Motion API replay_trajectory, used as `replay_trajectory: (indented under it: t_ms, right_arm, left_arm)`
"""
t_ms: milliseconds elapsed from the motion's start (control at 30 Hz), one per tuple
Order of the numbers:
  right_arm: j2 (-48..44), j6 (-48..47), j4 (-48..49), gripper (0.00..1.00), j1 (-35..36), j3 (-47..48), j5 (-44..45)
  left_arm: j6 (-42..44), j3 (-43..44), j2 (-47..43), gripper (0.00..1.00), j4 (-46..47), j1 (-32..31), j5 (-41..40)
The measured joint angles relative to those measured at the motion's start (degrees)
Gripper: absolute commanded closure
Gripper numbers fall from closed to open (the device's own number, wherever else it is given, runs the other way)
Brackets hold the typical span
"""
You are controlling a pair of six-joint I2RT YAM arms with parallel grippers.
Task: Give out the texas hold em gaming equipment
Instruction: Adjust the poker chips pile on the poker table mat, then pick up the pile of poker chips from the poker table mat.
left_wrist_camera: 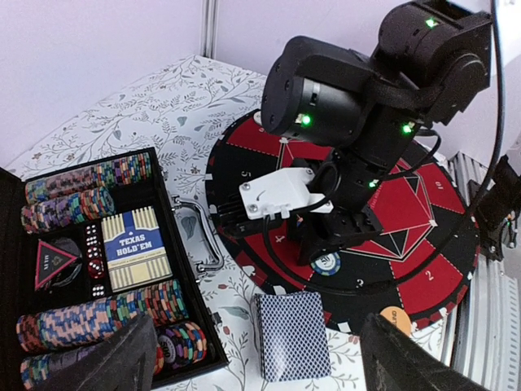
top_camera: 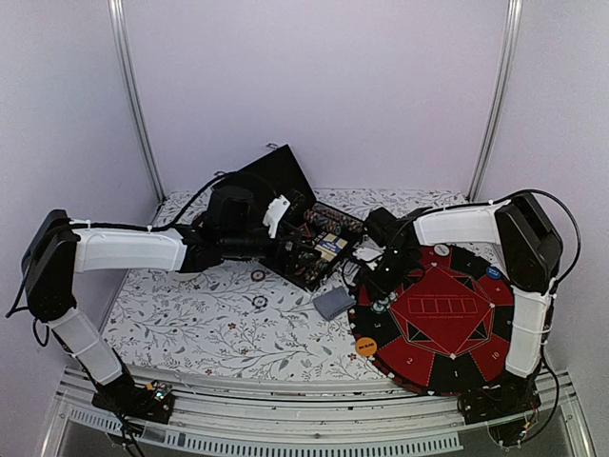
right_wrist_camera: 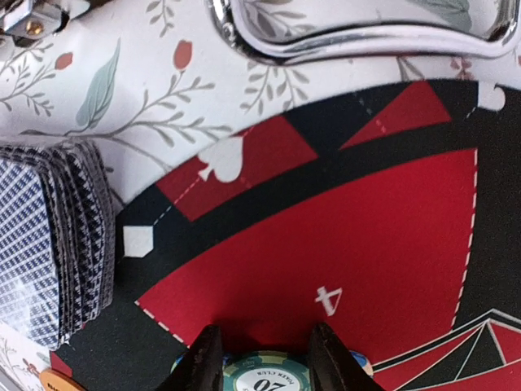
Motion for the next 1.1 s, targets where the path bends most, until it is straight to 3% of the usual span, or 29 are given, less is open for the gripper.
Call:
replay_trajectory:
  t_ms: [67,200,267,333,800,1100]
  right_arm:
    - [-0.5,0.2,-0.3,0.54,0.3,-0.6,0.0]
    - [-2.1,0.5,-0.9,0.37,0.7,-2.2,-0.6]
    - [-3.1,0.8,-1.0,0.24,0.8,-2.8,-0.5]
    - [-4.4,1.0,-0.9,0.2,0.8,-3.4,-0.1]
    - [-9.2,1.1,1.0,0.24,1.1,-9.9,-1.8]
    - [-7.3,1.7,2.8,0.47,4.1,-10.1,-1.4]
  left_arm:
    - [0.0,0.0,0.0,0.11,-0.2,0.1,0.0]
    - [0.0,0.0,0.0,0.11,-0.3,0.1,0.0]
    - [0.0,0.0,0.0,0.11,-0.6,0.1,0.0]
    - [0.0,0.0,0.0,0.11,-0.7,0.1,0.0]
    - [0.9,0.0,0.0,0.11,-1.1,0.3,0.0]
    - [1.1,0.0,0.0,0.11,-1.4,0.8,-0.7]
